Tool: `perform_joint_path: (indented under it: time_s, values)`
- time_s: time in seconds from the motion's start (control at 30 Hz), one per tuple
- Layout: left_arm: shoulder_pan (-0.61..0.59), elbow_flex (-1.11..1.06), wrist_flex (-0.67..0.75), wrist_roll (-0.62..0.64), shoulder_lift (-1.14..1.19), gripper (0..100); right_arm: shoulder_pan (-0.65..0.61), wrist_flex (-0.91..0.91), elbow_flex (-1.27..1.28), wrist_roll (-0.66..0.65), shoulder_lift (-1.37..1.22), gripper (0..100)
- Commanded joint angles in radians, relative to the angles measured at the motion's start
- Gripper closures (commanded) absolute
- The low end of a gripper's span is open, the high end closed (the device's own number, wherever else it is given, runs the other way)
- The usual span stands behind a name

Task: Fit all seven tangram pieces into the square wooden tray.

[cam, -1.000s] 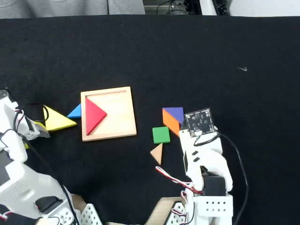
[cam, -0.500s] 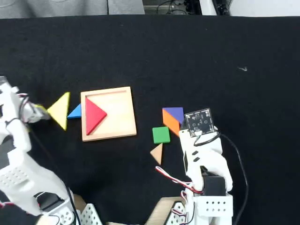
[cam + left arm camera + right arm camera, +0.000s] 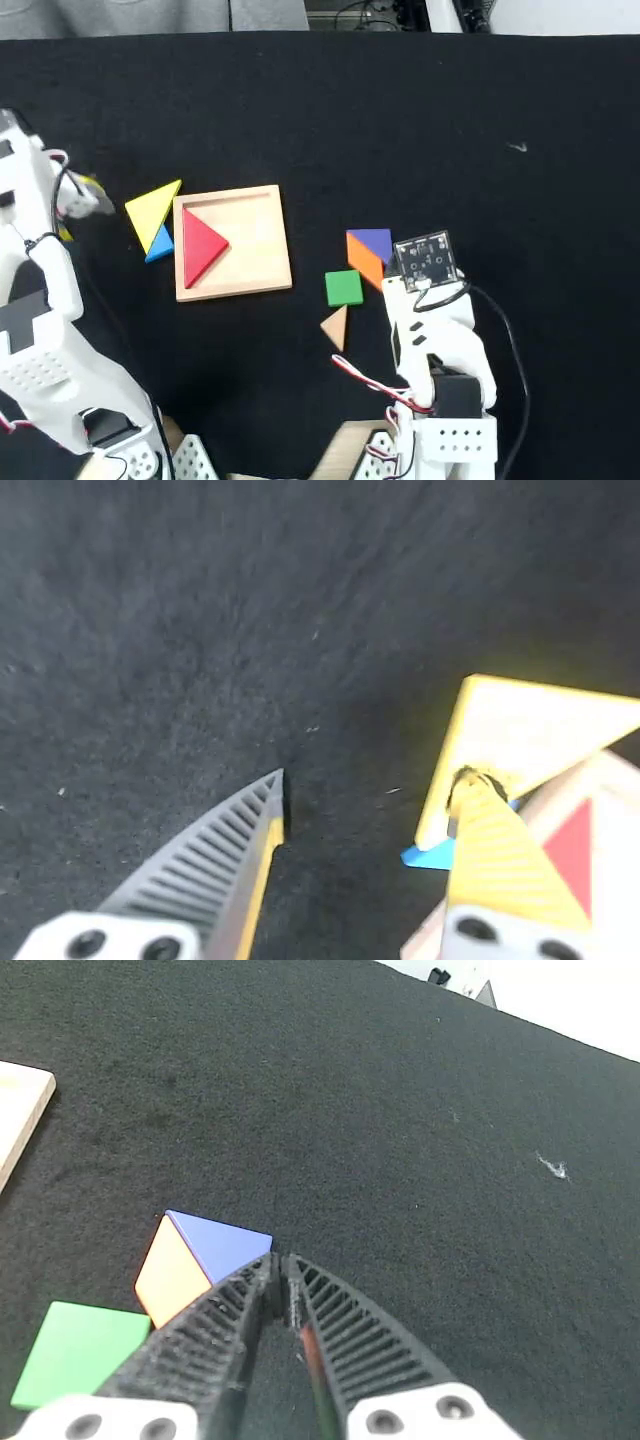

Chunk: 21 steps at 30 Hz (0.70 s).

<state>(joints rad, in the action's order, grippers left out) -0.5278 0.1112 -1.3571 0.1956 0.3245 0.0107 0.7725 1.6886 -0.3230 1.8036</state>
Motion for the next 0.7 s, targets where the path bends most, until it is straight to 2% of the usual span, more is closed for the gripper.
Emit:
perform_joint_path:
  time_s: [0.0, 0.1, 0.17, 0.43, 0.57, 0.67]
  values:
    - [0.124, 0.147, -0.003, -0.034, 0.026, 73, -0.014, 0.002, -0.004, -0.008, 0.084, 98.4]
    - [0.206, 0.156, 0.034, -0.137, 0.101, 73, -0.014, 0.002, -0.004, -0.008, 0.084, 98.4]
    - [0.217, 0.180, 0.035, -0.181, 0.152, 73, -0.014, 0.002, -0.004, -0.008, 0.084, 98.4]
    - [0.119, 0.374, 0.038, -0.385, 0.344, 73, -0.014, 0.002, -0.004, -0.008, 0.084, 98.4]
    - [0.122, 0.461, 0.031, -0.420, 0.434, 72, -0.014, 0.002, -0.004, -0.008, 0.084, 98.4]
    - [0.137, 0.513, 0.017, -0.419, 0.485, 66, -0.014, 0.002, -0.004, -0.008, 0.084, 98.4]
